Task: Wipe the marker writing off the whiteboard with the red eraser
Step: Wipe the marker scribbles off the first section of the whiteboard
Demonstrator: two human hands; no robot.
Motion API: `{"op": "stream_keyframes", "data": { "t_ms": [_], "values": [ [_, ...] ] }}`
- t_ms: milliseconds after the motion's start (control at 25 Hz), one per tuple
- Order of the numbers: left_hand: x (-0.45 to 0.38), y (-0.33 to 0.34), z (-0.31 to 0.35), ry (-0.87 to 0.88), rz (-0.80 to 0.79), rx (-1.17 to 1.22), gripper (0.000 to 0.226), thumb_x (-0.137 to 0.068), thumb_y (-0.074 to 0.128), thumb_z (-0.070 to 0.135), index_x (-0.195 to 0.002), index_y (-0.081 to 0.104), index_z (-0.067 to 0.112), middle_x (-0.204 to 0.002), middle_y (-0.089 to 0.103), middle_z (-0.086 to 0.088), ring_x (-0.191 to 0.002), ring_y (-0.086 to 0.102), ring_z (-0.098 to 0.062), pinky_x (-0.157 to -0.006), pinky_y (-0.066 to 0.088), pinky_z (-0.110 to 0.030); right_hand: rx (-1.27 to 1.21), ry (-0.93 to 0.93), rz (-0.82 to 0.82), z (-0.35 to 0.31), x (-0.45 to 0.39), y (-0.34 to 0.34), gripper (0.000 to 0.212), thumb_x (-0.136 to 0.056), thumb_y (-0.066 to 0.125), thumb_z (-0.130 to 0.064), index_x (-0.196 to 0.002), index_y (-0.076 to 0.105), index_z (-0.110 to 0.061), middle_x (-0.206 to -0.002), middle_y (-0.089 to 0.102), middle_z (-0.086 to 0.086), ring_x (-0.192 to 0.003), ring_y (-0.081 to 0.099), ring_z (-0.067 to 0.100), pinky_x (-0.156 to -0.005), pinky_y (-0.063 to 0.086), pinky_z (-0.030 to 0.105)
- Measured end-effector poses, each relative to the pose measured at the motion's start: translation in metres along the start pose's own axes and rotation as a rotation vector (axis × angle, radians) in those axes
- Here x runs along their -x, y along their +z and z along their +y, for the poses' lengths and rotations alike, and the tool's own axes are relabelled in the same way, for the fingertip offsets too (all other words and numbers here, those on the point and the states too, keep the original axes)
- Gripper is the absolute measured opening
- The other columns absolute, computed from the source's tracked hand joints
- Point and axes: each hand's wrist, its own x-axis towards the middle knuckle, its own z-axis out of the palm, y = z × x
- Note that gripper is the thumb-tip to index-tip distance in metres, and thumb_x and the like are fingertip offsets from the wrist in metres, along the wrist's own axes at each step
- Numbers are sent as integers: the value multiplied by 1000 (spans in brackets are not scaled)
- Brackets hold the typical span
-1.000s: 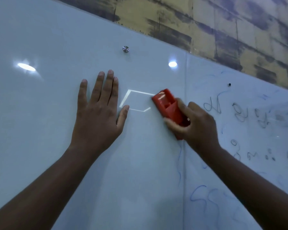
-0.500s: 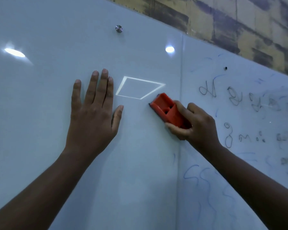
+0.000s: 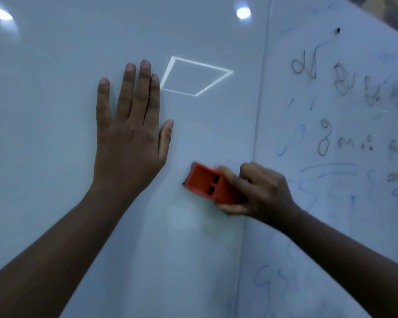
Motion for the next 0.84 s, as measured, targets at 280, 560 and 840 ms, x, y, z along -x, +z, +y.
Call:
{"op": "stream_keyframes", "data": {
  "t_ms": [280, 560, 840],
  "values": [
    [39, -4, 9, -6, -62, 30, 68, -116, 19, 43, -169, 1, 4, -178, -2, -16, -165, -3, -32, -131, -5, -58, -94, 552, 161, 31, -24, -3, 64, -90, 75, -54, -136, 65, -11, -85, 56, 10, -74, 51, 20, -61, 47, 38],
    [65, -6, 17, -4, -100, 15, 69, -116, 22, 44, -169, 3, 5, -177, 1, -17, -165, 1, -34, -131, -2, -59, -178, 227, 13, -88, 51, 19, 60, -90, 74, -57, -131, 71, -13, -76, 49, 8, -65, 46, 24, -57, 40, 34],
    [104, -11, 19, -14, -117, 23, 67, -115, 24, 43, -168, 13, 2, -176, 12, -20, -163, 10, -38, -131, 3, -59, -59, 376, -18, -60, 69, 4, 67, -91, 71, -58, -141, 62, -15, -82, 56, 13, -70, 55, 29, -66, 39, 40]
  ]
}}
